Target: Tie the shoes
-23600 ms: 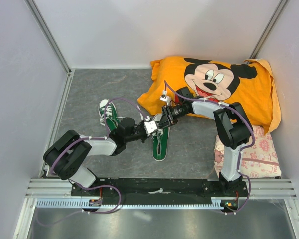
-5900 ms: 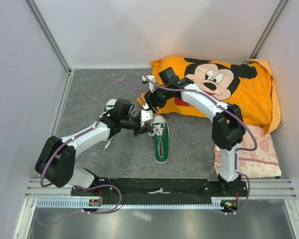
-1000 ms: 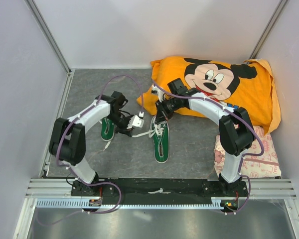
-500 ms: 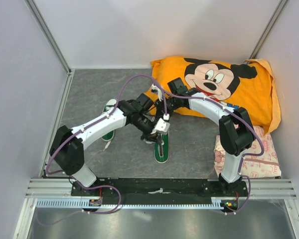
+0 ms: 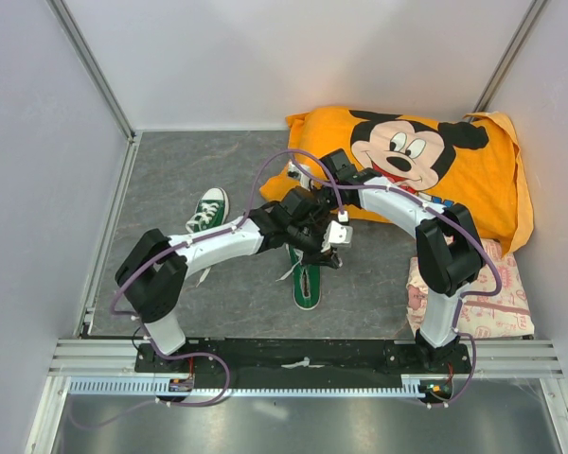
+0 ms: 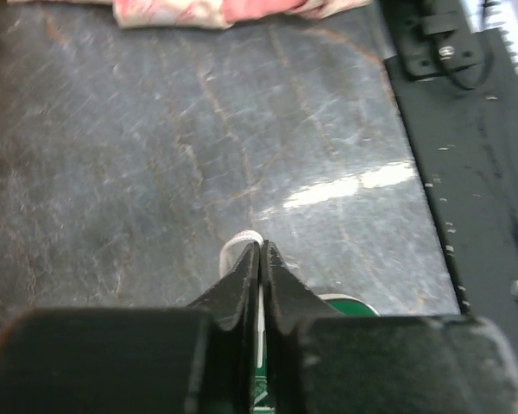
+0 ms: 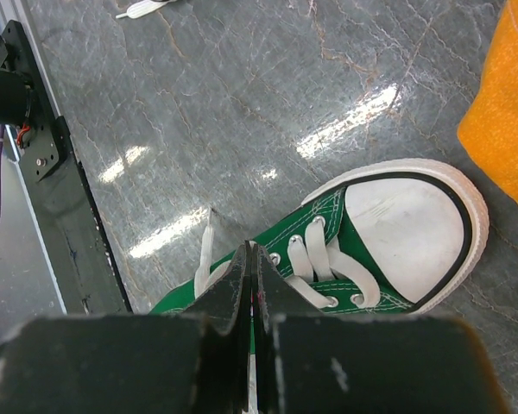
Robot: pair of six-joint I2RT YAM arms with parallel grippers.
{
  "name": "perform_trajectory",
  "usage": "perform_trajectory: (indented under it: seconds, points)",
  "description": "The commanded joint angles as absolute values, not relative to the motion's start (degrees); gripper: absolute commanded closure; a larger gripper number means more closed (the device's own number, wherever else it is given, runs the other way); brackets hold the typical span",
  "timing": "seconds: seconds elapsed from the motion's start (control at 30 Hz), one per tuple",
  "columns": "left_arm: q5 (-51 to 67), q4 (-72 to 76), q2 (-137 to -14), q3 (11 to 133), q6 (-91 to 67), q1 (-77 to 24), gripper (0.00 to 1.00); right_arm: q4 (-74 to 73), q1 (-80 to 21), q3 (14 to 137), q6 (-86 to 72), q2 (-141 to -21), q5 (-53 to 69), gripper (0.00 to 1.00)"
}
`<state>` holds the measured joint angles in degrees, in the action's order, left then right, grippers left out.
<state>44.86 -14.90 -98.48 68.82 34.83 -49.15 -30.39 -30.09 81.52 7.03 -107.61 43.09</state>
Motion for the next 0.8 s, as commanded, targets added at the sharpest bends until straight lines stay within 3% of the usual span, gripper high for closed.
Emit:
perform_trajectory:
  seconds: [0.0,0.2,0.57,0.77]
  points:
    - [40.6,-9.49,-98.27,66.89,31.81,-49.31,0.64,-28.83,-29.97,80.95,7.91,-105.38,45.61,1.0]
    - [45.08,-11.95,-85.62,59.6,31.3,-46.41,0.37,-29.09,-30.15,80.51,8.44,-105.21,46.49,1.0]
    - [44.74,-12.04,-70.58,48.08,18.37,-23.67,0.4,-29.44,-34.27,83.58,7.73,-107.22,44.3,1.0]
    - [44.65,-10.82,-69.61,44.04,15.65,-19.6,0.42,-30.76,-37.08,85.51,7.38,-109.42,38.77,1.0]
